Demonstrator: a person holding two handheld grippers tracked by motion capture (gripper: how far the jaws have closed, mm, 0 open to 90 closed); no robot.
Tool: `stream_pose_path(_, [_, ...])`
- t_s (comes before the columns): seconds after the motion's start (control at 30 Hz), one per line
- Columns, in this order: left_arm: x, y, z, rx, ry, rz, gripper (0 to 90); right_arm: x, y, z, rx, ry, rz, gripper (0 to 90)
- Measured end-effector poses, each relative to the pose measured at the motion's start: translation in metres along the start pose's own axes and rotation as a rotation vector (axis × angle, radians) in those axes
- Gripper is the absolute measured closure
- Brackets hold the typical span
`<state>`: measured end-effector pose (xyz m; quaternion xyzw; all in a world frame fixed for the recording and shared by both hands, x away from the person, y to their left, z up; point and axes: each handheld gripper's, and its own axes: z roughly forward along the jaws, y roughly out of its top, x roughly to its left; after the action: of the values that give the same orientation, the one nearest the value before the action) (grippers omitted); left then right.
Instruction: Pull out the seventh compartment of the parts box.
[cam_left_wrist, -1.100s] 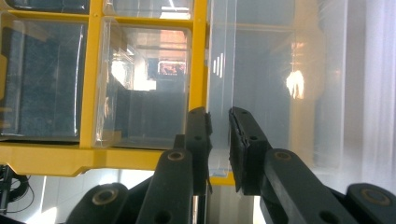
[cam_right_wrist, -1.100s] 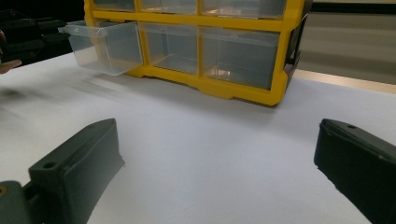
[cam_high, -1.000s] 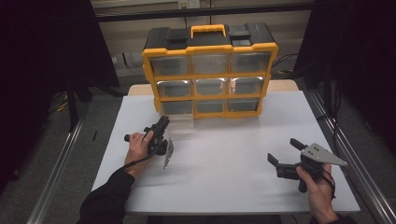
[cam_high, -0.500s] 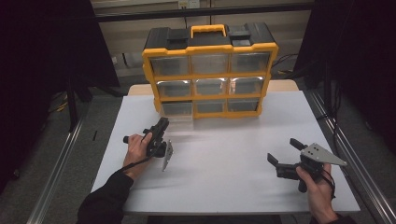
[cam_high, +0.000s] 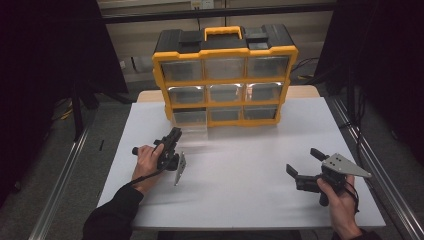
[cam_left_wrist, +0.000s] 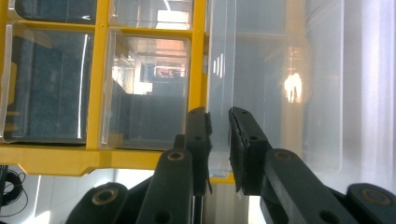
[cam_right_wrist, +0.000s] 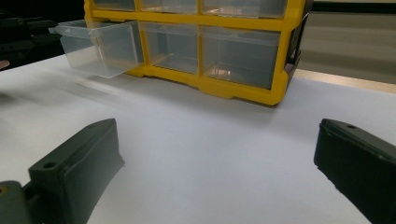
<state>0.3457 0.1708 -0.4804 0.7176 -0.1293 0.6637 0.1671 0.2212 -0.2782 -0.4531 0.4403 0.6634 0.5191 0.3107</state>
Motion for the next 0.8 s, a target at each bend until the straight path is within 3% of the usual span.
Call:
stream_pose_path(0.2, [0.0002,-0.0023,-0.0041,0.001,-0.011,-0.007,78.3,0.0,-0.0001,0.0002,0.001,-0.001,-0.001,0.1])
stream_pose_path(0.23, [-0.0009,-0.0029,-0.0022,-0.025,-0.008,-0.031,78.3,-0.0002,-0.0002,0.0002,0.003,0.001,-0.003,0.1])
stream_pose_path(0.33, [-0.0006,-0.002,-0.0028,-0.014,-0.004,-0.031,78.1,-0.0001,-0.0002,0.0005,0.0,-0.001,-0.006,0.1])
stream_pose_path(0.37, [0.0004,-0.002,-0.0042,0.001,-0.013,-0.012,78.1,0.0001,-0.0002,0.0004,0.001,0.001,-0.007,0.1])
stream_pose_path(0.53, [-0.0011,-0.0016,-0.004,0.005,-0.03,-0.027,77.8,-0.0002,-0.0002,0.0004,-0.001,-0.001,-0.006,0.1])
stream_pose_path(0.57, [0.0003,-0.0011,-0.0047,0.018,-0.031,-0.01,77.6,-0.0001,-0.0001,0.0002,0.0,-0.001,-0.003,0.1])
stream_pose_path(0.6, [-0.0008,-0.0006,-0.0037,0.0,-0.027,-0.043,77.4,0.0001,-0.0001,0.0003,-0.001,-0.002,0.0,0.1])
stream_pose_path(0.63, [-0.0009,-0.0006,-0.0034,-0.001,-0.028,-0.047,77.3,0.0,-0.0001,0.0002,0.002,-0.001,-0.001,0.1])
stream_pose_path(0.67, [-0.0004,-0.0004,-0.0047,0.018,-0.031,-0.036,77.3,-0.0001,-0.0001,0.0001,0.001,-0.002,0.0,0.1])
stream_pose_path(0.8, [-0.0003,0.0002,-0.0051,0.021,-0.034,-0.032,77.2,-0.0002,-0.0001,0.0002,0.001,-0.002,-0.001,0.1])
